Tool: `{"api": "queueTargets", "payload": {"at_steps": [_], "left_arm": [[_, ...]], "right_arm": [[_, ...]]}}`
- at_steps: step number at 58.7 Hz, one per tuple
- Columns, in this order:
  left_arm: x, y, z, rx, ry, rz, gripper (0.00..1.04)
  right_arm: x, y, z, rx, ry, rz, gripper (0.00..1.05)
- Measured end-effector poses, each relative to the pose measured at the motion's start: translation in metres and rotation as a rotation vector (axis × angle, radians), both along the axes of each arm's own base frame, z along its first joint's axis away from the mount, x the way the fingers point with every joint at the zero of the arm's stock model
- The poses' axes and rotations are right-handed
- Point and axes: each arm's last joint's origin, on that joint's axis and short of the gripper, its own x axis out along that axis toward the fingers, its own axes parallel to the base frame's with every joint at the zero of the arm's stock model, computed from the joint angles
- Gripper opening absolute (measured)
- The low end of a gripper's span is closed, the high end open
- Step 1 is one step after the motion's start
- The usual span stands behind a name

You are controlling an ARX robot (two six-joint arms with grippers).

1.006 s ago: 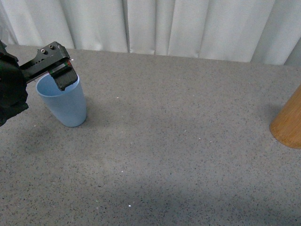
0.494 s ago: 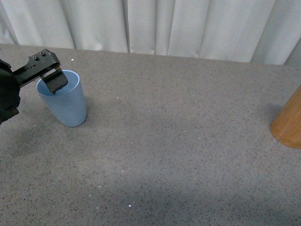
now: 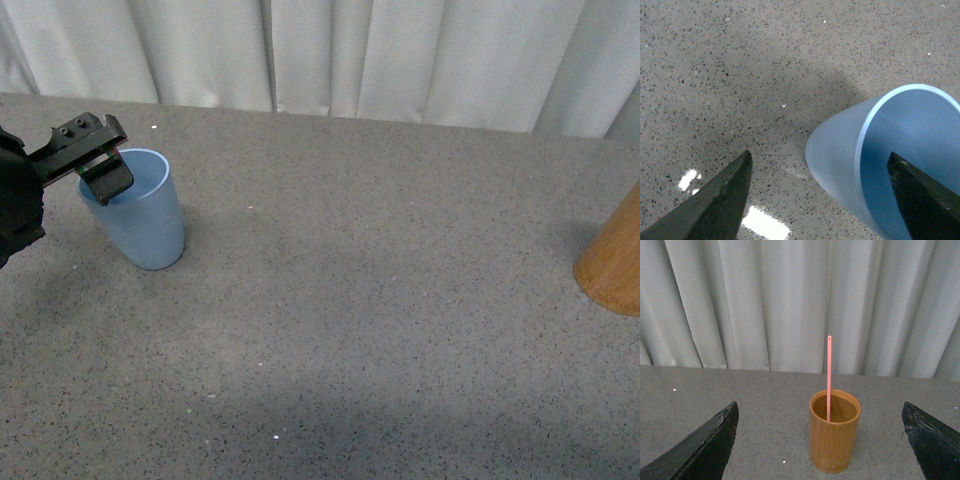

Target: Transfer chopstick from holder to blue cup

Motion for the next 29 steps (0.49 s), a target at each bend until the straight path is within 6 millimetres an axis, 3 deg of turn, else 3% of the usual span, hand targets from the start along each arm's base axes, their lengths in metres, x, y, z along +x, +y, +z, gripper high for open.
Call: {"api": "queueTargets", "payload": {"at_steps": [26, 29], "left_arm": [[-0.001, -0.013, -0.002, -0.004, -0.028, -0.115, 0.16], [-0.003, -0.015, -0.001, -0.014, -0.035, -0.147, 0.05]], "right_arm": [[0.000, 0.000, 0.000, 0.000, 0.000, 0.000, 0.95], [0.000, 0.000, 0.000, 0.000, 0.000, 0.000, 0.95]]}}
